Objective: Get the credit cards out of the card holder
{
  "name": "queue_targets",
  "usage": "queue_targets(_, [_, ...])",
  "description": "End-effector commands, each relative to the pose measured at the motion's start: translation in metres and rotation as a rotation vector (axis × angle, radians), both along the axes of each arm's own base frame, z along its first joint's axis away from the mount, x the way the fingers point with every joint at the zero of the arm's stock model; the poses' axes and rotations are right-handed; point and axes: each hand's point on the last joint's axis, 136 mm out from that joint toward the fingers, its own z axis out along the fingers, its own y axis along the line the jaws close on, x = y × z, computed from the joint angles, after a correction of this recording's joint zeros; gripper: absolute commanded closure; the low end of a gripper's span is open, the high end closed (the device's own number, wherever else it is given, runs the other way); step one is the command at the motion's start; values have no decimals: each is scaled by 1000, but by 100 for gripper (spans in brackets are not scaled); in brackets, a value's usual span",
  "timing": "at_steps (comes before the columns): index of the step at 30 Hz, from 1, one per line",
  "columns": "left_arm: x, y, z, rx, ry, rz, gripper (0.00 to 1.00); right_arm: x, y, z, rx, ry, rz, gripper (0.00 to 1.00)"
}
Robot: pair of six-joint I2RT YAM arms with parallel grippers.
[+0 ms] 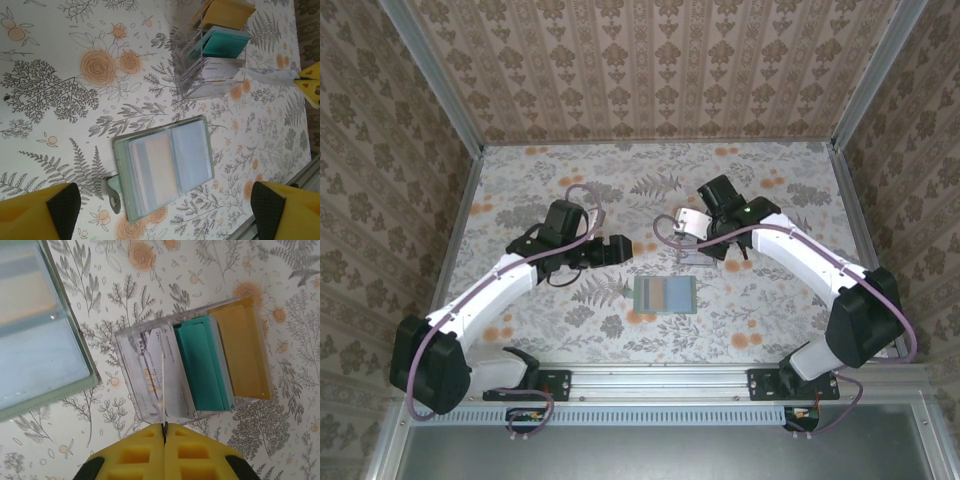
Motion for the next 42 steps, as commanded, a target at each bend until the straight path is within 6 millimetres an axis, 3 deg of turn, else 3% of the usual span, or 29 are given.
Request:
queue_targets(1, [-2, 7, -3, 10, 12, 26, 8, 7, -2, -13, -72, -33, 57, 100])
queue_targets(8, [-1, 12, -6, 15, 20, 39, 8, 17, 6, -27, -87, -22, 78, 100])
queue_targets(23, [0, 15, -14, 4, 47, 46, 8, 14, 13, -56, -88, 59, 83, 100])
queue_targets(25, [0, 15, -14, 4, 47, 47, 8, 20, 12, -58, -90, 39, 60, 94])
queue_targets(27, [0, 15, -14, 4, 48, 47, 8, 26, 12, -57, -83, 18, 40, 78])
queue_targets(28, [0, 15, -13, 2, 48, 45, 8, 30, 12, -56, -82, 3, 25, 76])
queue_targets(37, [1, 14, -13, -1, 50, 40, 8, 53, 10, -37, -43, -80, -74, 72])
queue_targets(42, [1, 10, -15, -17, 68, 26, 9, 52, 15, -11, 79, -98, -178, 73])
